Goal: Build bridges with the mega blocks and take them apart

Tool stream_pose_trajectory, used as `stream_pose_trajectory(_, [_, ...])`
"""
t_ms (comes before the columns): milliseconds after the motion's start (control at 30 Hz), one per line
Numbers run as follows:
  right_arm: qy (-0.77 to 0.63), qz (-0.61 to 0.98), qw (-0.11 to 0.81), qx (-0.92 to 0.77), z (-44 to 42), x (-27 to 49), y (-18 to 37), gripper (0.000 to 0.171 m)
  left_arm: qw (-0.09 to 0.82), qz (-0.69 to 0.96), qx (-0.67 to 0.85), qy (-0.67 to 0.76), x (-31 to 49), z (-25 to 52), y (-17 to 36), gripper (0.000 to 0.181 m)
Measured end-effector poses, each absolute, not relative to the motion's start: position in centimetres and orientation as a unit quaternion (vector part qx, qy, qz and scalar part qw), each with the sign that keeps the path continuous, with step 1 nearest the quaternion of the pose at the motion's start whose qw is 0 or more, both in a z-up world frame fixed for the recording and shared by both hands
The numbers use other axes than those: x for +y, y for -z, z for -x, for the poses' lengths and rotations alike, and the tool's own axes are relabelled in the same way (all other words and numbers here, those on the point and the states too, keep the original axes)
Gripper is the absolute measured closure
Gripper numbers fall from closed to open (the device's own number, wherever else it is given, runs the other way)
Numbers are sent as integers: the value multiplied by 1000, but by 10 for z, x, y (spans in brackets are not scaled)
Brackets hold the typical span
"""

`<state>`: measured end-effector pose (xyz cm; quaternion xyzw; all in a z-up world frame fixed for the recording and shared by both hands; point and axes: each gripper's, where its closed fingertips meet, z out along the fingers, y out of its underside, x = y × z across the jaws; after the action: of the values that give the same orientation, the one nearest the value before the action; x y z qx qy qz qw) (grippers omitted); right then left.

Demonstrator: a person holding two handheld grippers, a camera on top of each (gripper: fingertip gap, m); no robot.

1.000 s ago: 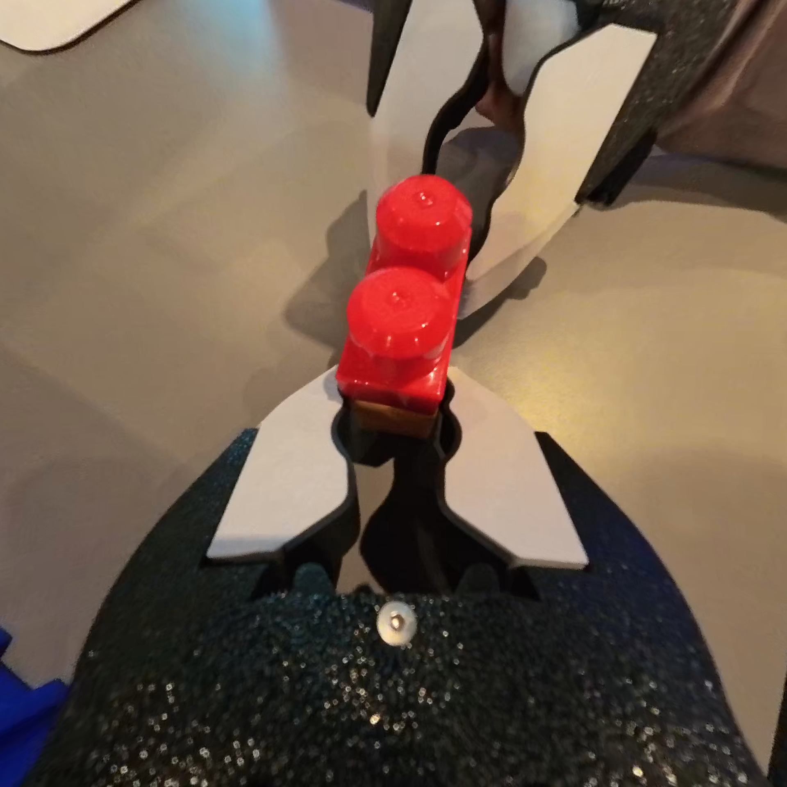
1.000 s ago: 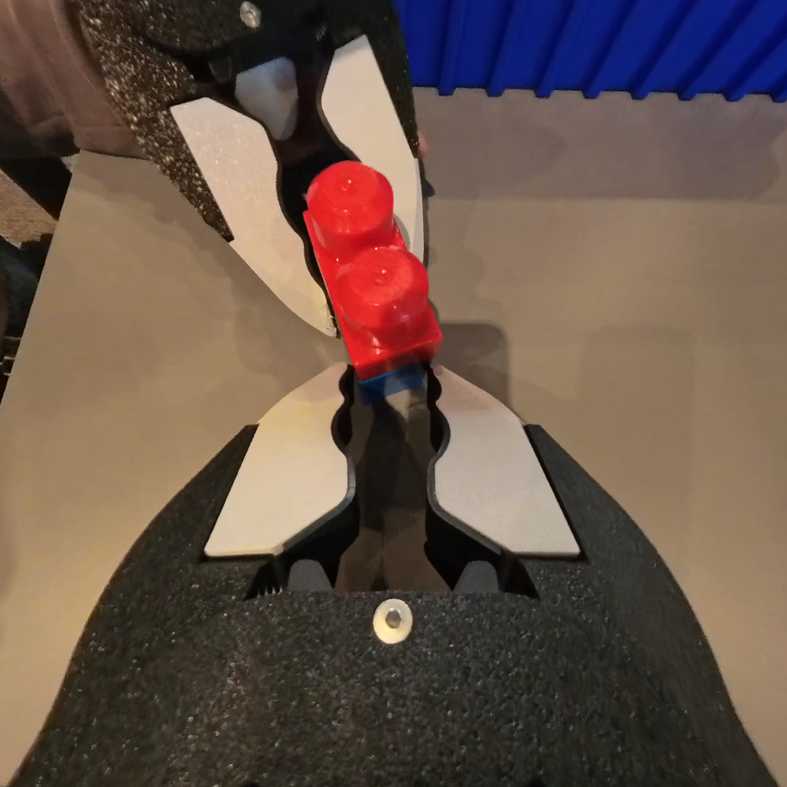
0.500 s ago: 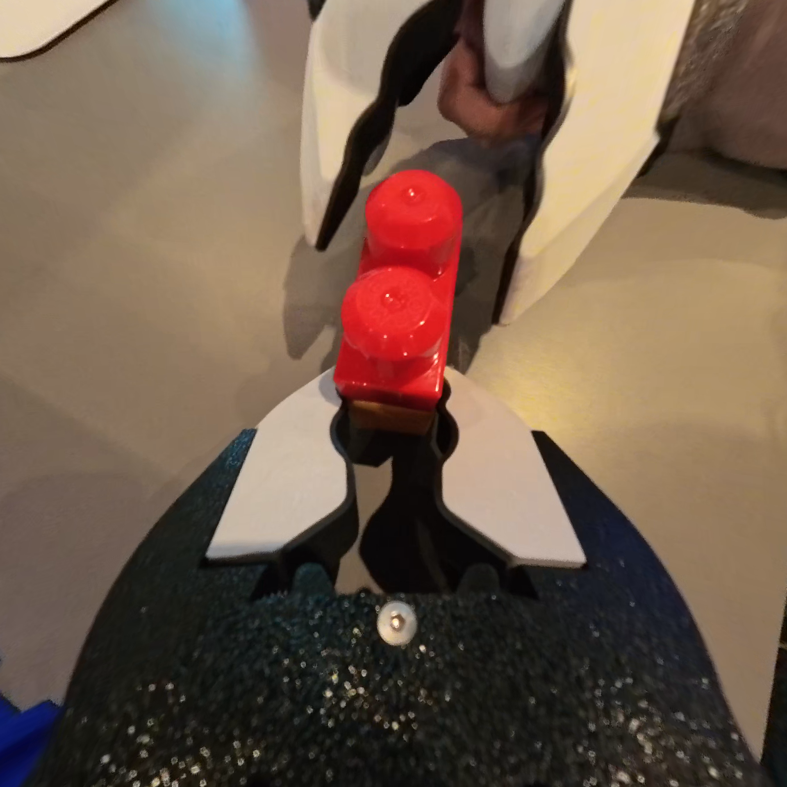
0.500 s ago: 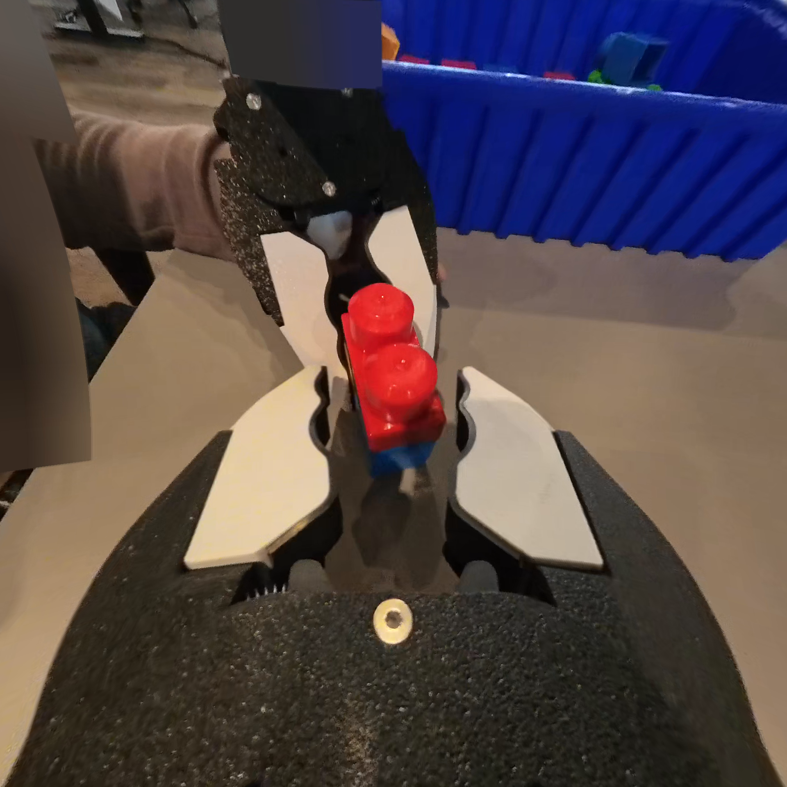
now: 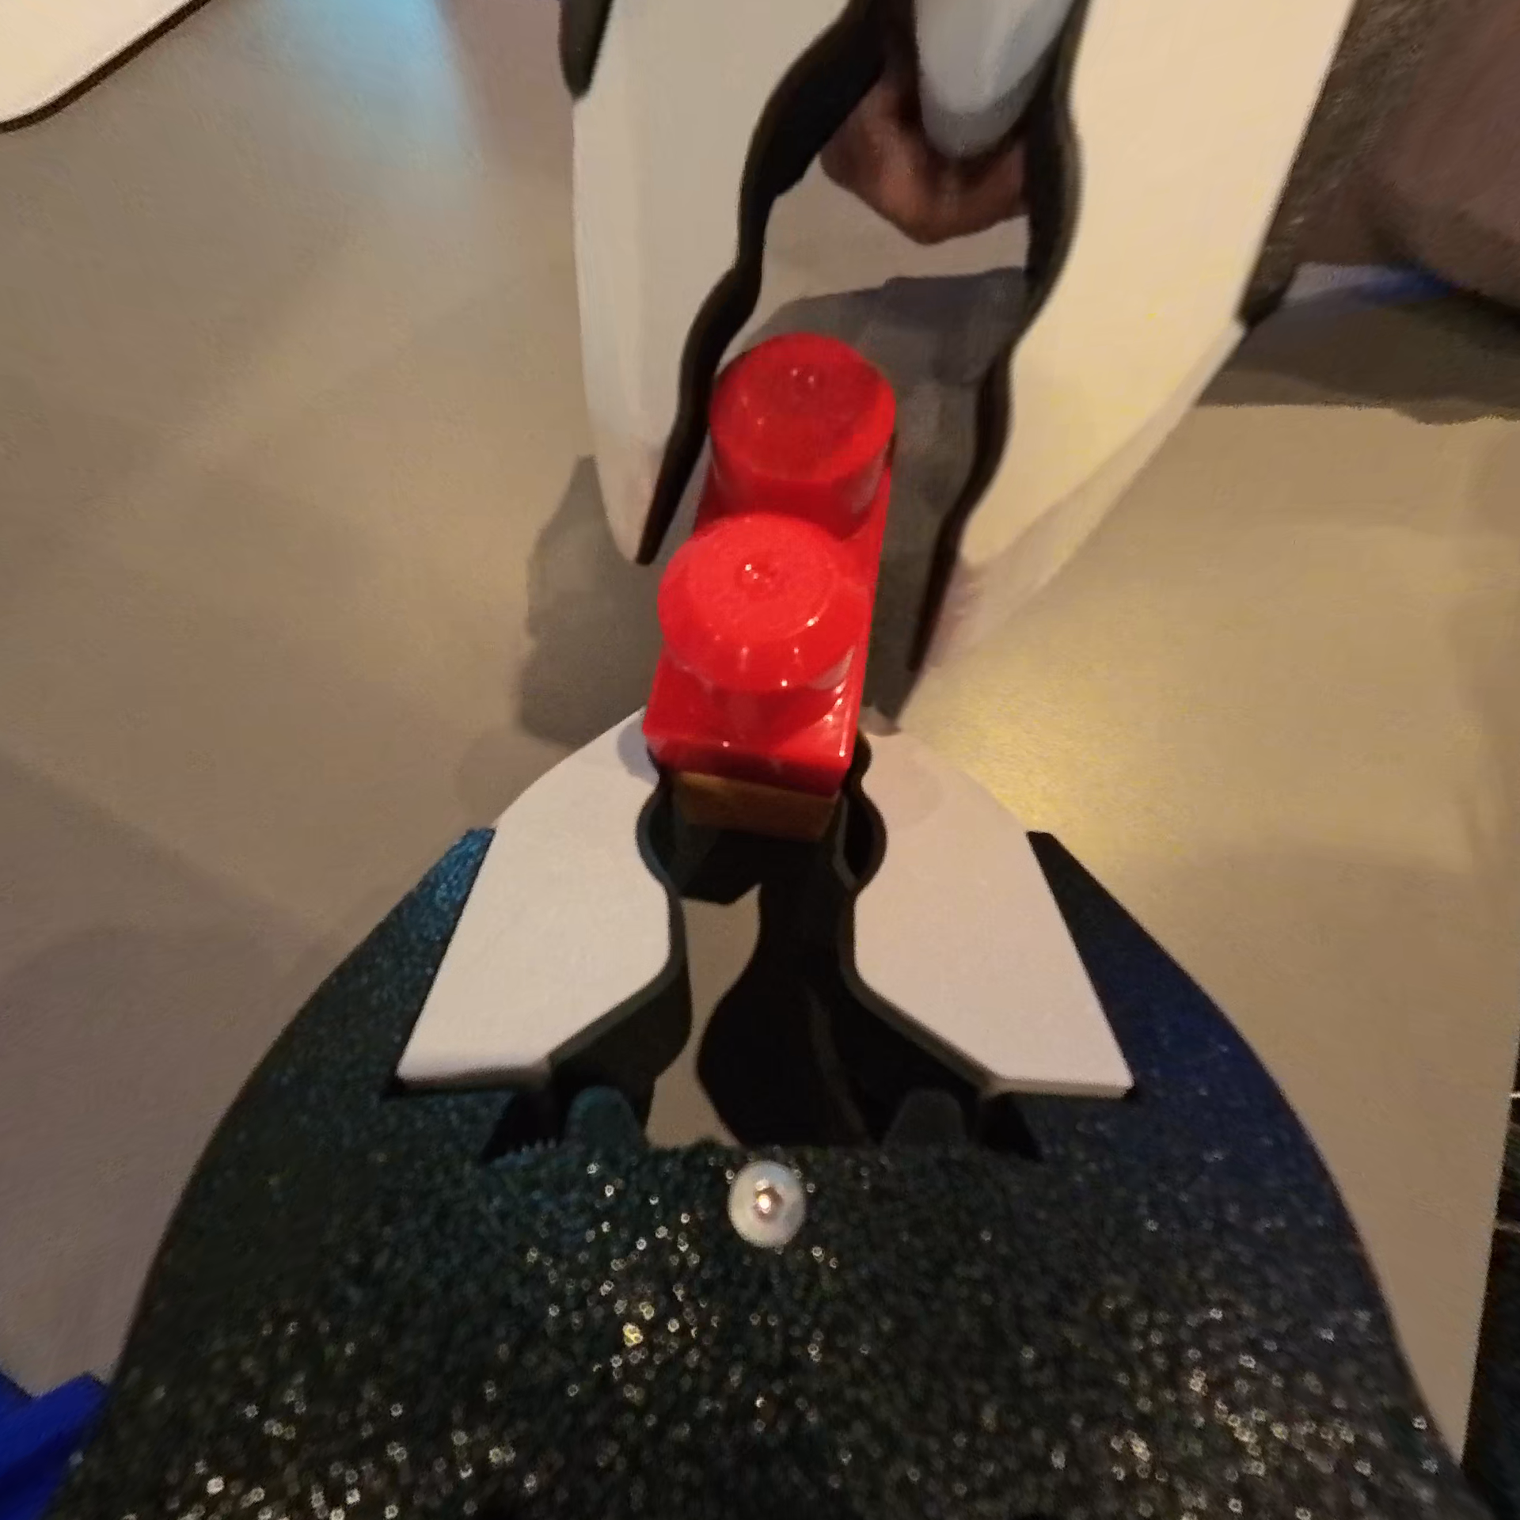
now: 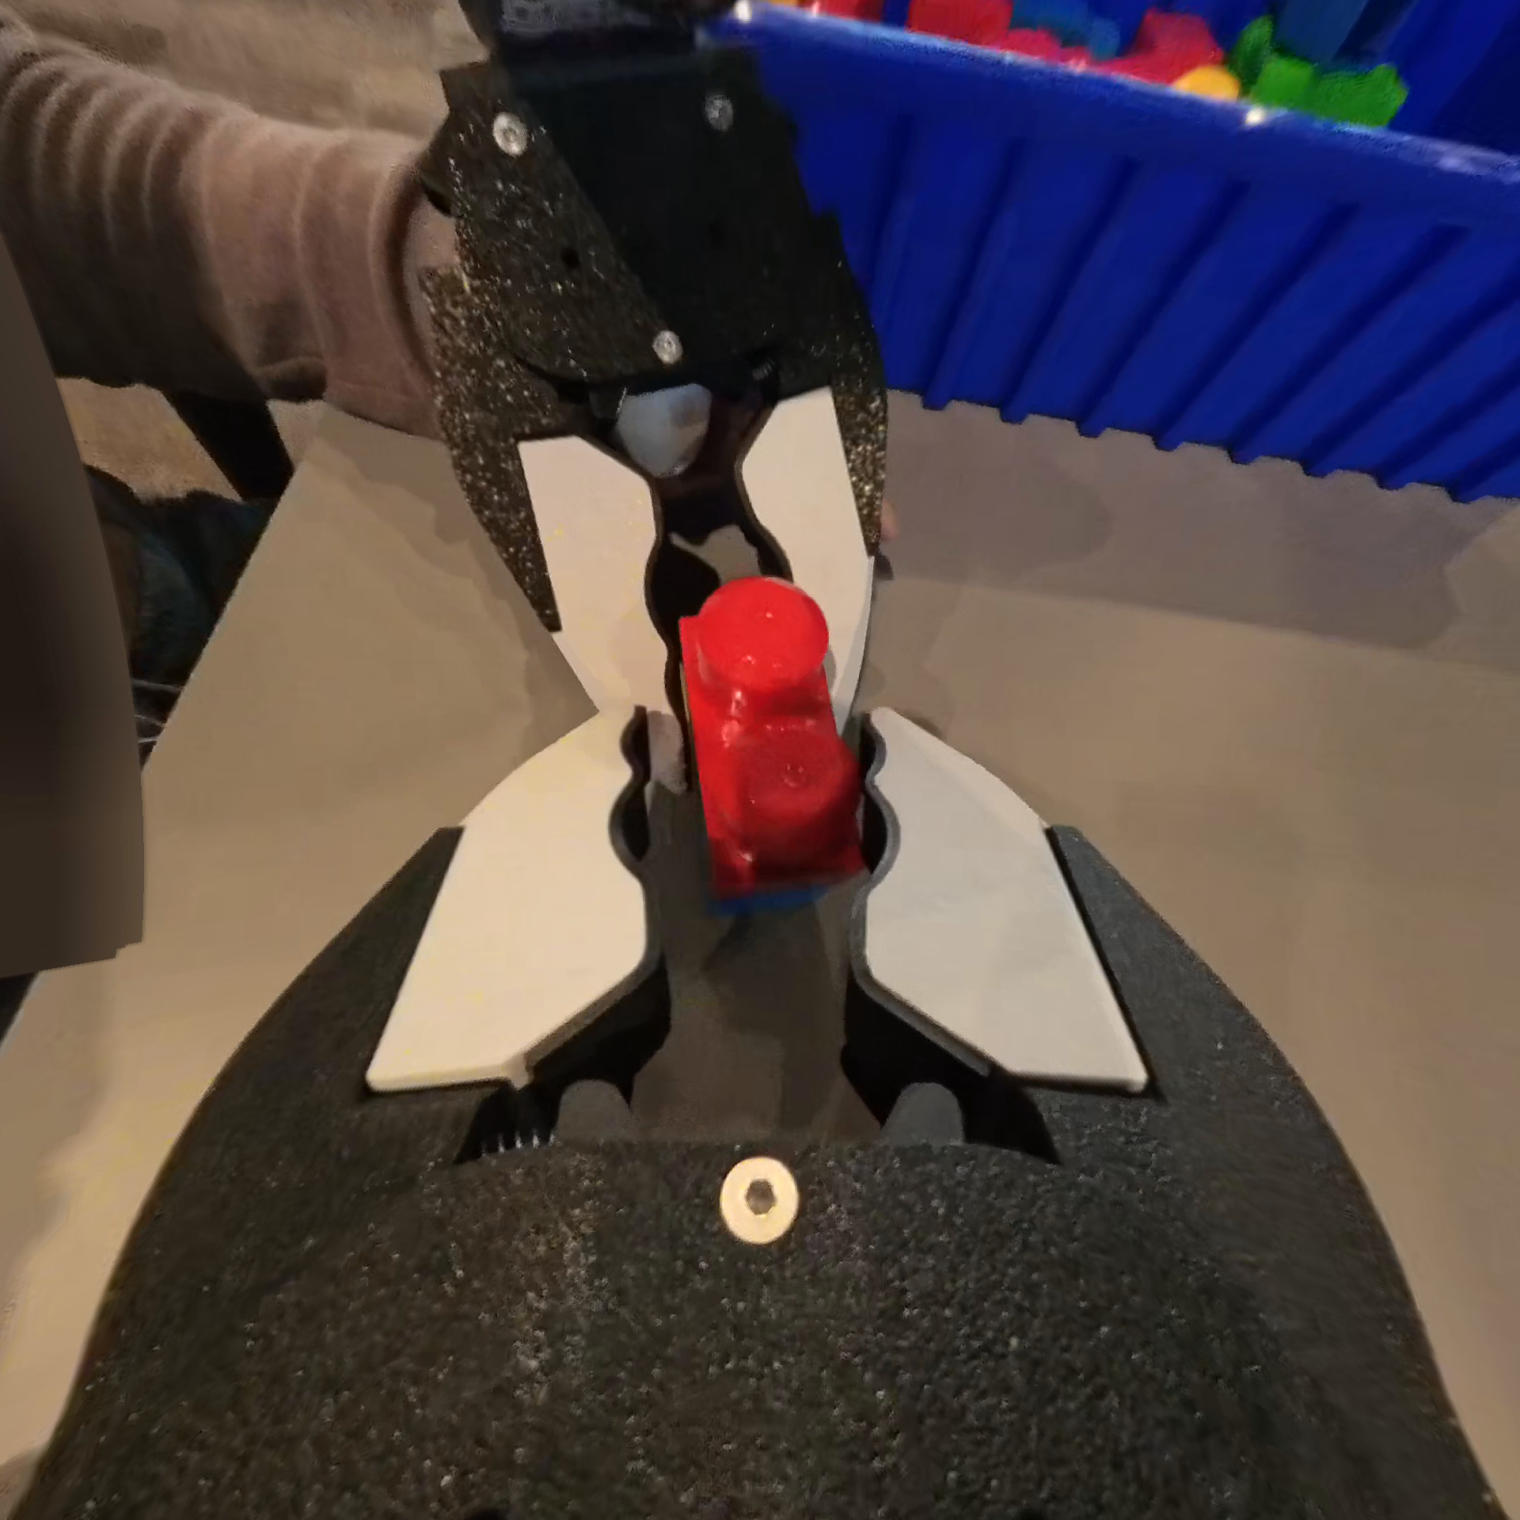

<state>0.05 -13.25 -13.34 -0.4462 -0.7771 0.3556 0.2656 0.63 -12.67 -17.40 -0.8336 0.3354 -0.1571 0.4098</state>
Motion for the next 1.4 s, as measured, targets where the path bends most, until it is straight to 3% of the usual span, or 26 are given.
stream_pose_trajectory(100, [-292, 451, 232, -811, -1, -129, 137, 122, 413, 830, 342, 153, -128, -7, 174, 139])
stream_pose_trajectory(200, [-241, 447, 193, -839, -2, -128, 140, 136, 419, 827, 348, 140, -128, -8, 173, 115])
stream_pose_trajectory(300, [-206, 452, 164, -852, -1, -128, 141, 138, 429, 822, 354, 127, -129, -8, 172, 96])
stream_pose_trajectory(400, [-223, 434, 186, -853, -6, -126, 124, 138, 446, 819, 346, 106, -126, -6, 168, 73])
stream_pose_trajectory(500, [-238, 445, 234, -831, -32, -104, 73, 138, 454, 814, 335, 137, -129, -16, 162, 56])
stream_pose_trajectory(700, [-85, 563, 335, -751, -158, 54, -8, 138, 489, 803, 322, 114, -120, -17, 154, 55])
stream_pose_trajectory(867, [-34, 693, 241, -679, -276, 183, 42, 137, 535, 791, 284, 83, -105, -5, 140, 62])
stream_pose_trajectory(1000, [-31, 696, 215, -684, -304, 234, 83, 137, 554, 793, 239, 80, -93, 7, 135, 61])
stream_pose_trajectory(1233, [-64, 690, 189, -695, -303, 276, 124, 137, 573, 790, 202, 81, -84, 20, 129, 71])
stream_pose_trajectory(1400, [-93, 687, 194, -694, -303, 279, 135, 137, 568, 797, 184, 92, -81, 23, 130, 68])
